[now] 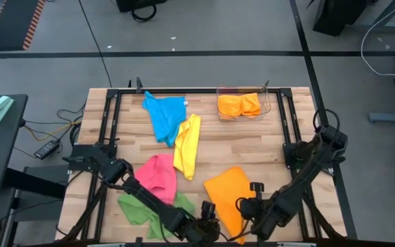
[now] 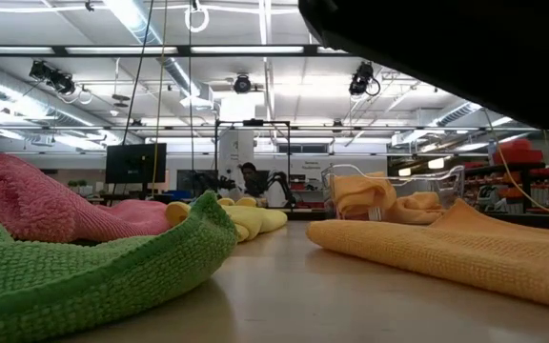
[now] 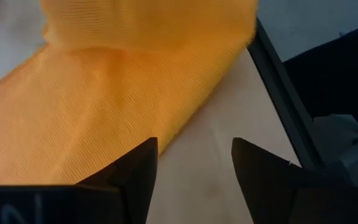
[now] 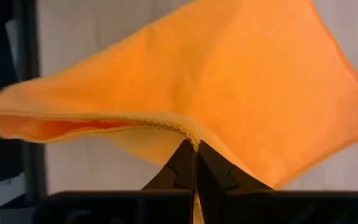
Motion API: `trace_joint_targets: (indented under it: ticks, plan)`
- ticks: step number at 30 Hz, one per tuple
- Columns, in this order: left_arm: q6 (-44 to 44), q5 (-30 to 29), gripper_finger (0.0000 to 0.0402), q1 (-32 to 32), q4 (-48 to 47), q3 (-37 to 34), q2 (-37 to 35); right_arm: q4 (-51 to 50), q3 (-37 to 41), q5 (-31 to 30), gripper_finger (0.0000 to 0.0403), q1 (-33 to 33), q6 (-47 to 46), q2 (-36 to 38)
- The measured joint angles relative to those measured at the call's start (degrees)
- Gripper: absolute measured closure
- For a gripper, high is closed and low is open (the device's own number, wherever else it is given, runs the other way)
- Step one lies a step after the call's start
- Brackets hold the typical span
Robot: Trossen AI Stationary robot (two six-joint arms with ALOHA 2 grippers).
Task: Fold microfiber towels
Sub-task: Fold the orange microfiber cloth
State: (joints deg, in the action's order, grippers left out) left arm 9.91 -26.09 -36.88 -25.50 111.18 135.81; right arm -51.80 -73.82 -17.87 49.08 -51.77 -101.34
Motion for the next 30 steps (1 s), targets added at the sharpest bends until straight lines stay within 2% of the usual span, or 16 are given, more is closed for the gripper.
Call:
trace_joint_targets:
  ticks: [5, 13, 18, 22, 30]
  plan:
    - [0.0, 0.0, 0.0191, 0.0, -0.1, 0.0, 0.0, 0.7, 4.4, 0.9, 0.0393, -3.2, 0.6, 0.0]
    - [-0.1, 0.0, 0.0190, 0.3, -2.2, 0.0, 0.0, 8.3, 12.6, 4.0, 0.0393, -5.8, 1.5, 0.1]
    - [0.0, 0.0, 0.0195, 0.9, -2.2, 0.0, 0.0, 8.1, 12.6, 4.1, 0.0393, -7.1, 1.1, 0.1]
    - [1.1, 0.0, 0.0191, 1.5, 1.5, 0.0, 0.0, 8.3, 10.6, 4.2, 0.0393, -7.0, 1.9, 0.1]
    - [4.2, 0.4, 0.0146, 2.1, 11.6, 0.0, 0.3, 8.3, 9.6, 4.2, 0.0393, -7.0, 1.4, 0.1]
